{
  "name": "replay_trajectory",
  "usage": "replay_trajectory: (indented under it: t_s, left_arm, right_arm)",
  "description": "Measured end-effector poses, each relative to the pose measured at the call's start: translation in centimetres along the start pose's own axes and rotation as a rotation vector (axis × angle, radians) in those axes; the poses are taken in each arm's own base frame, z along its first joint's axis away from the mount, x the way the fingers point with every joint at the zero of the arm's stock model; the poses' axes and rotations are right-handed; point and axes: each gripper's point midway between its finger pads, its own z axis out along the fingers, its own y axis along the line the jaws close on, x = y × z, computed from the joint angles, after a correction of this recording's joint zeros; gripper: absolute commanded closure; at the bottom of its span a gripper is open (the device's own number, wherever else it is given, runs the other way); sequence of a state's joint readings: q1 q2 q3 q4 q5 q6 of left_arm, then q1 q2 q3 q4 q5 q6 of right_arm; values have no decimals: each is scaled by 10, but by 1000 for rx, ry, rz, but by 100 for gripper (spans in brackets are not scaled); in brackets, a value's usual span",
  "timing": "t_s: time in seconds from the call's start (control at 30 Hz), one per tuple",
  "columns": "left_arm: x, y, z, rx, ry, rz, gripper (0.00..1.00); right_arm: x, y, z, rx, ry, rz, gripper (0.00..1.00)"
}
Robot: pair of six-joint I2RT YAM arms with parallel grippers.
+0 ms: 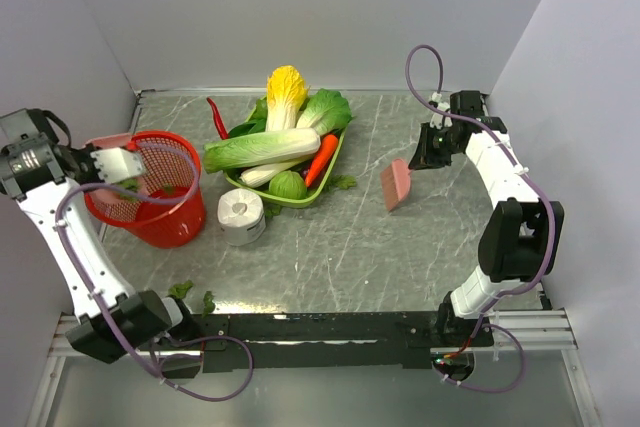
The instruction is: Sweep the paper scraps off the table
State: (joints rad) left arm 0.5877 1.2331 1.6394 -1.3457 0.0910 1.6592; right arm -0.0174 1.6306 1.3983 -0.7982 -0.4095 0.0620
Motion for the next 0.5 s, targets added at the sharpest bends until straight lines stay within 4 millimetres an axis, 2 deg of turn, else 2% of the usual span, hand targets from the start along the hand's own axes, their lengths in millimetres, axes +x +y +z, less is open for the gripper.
replay_trajectory:
  t_s: [0.1,0.2,0.33,0.5]
  left_arm:
    - [-7,0,-8,-25,21,180,99]
    - [-1,-3,-16,-47,78,270,99]
    - [5,6,-15,-77,124,320,99]
    - [3,22,-11,-121,129,350,99]
  right_arm:
    - [0,0,-1,-1,-2,1,100]
    - [-2,1,-2,-3,-9,6,100]
    - [-4,4,-7,-6,-25,4,100]
    - [-7,8,-17,-9,-53,-7,100]
